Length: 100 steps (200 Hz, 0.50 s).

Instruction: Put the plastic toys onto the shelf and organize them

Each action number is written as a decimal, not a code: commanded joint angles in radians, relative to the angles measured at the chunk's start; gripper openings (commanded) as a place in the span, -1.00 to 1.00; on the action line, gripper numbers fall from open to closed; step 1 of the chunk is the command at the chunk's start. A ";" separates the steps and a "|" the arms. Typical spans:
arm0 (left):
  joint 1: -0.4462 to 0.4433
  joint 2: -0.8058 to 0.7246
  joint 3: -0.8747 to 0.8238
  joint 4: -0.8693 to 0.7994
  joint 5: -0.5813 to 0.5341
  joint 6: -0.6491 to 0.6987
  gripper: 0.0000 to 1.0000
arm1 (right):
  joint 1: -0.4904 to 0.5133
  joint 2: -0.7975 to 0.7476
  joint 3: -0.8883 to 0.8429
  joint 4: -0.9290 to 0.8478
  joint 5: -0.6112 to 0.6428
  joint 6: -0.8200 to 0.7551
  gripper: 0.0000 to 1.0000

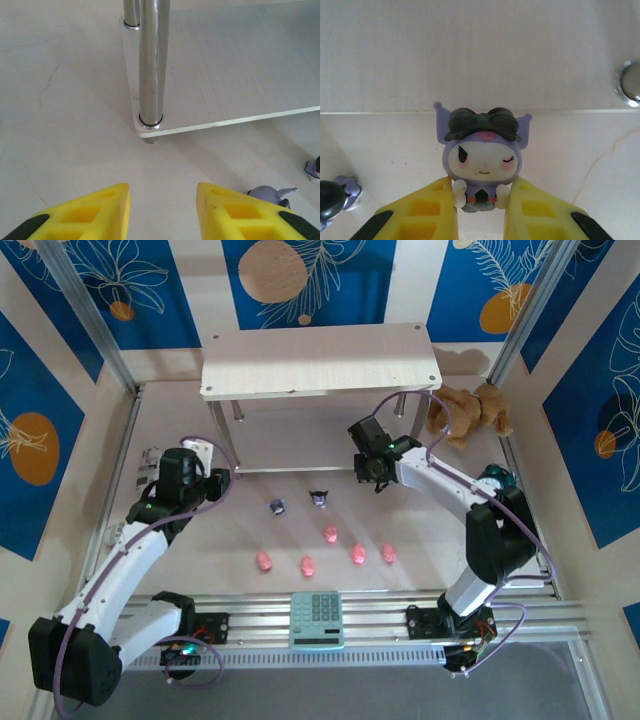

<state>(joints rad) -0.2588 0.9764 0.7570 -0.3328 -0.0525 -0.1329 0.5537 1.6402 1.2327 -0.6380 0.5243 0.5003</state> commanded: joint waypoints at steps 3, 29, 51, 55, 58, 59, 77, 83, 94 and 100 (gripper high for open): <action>-0.008 -0.021 0.036 -0.021 -0.004 0.003 -0.20 | -0.007 0.043 0.060 0.056 0.018 -0.063 -0.56; -0.009 -0.022 0.040 -0.026 -0.009 0.010 -0.20 | -0.021 0.088 0.084 0.092 0.023 -0.084 -0.56; -0.008 -0.020 0.043 -0.028 -0.012 0.015 -0.19 | -0.033 0.118 0.108 0.107 0.027 -0.098 -0.56; -0.009 -0.018 0.044 -0.027 -0.012 0.017 -0.19 | -0.035 0.121 0.112 0.110 0.028 -0.101 -0.56; -0.008 -0.018 0.044 -0.027 -0.013 0.016 -0.19 | -0.038 0.125 0.114 0.113 0.027 -0.104 -0.56; -0.008 -0.017 0.044 -0.027 -0.013 0.016 -0.19 | -0.038 0.126 0.115 0.113 0.026 -0.106 -0.56; -0.008 -0.015 0.044 -0.028 -0.015 0.019 -0.19 | -0.046 0.147 0.130 0.125 0.029 -0.119 -0.56; -0.009 -0.014 0.042 -0.027 -0.015 0.019 -0.19 | -0.049 0.153 0.135 0.127 0.031 -0.122 -0.56; -0.009 -0.014 0.042 -0.027 -0.015 0.019 -0.19 | -0.052 0.162 0.141 0.137 0.031 -0.129 -0.56; -0.008 -0.012 0.042 -0.025 -0.015 0.019 -0.19 | -0.055 0.167 0.146 0.142 0.030 -0.134 -0.56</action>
<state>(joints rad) -0.2588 0.9695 0.7650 -0.3443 -0.0536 -0.1246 0.5087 1.7901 1.3388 -0.5320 0.5396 0.4000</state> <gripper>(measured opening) 0.405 0.224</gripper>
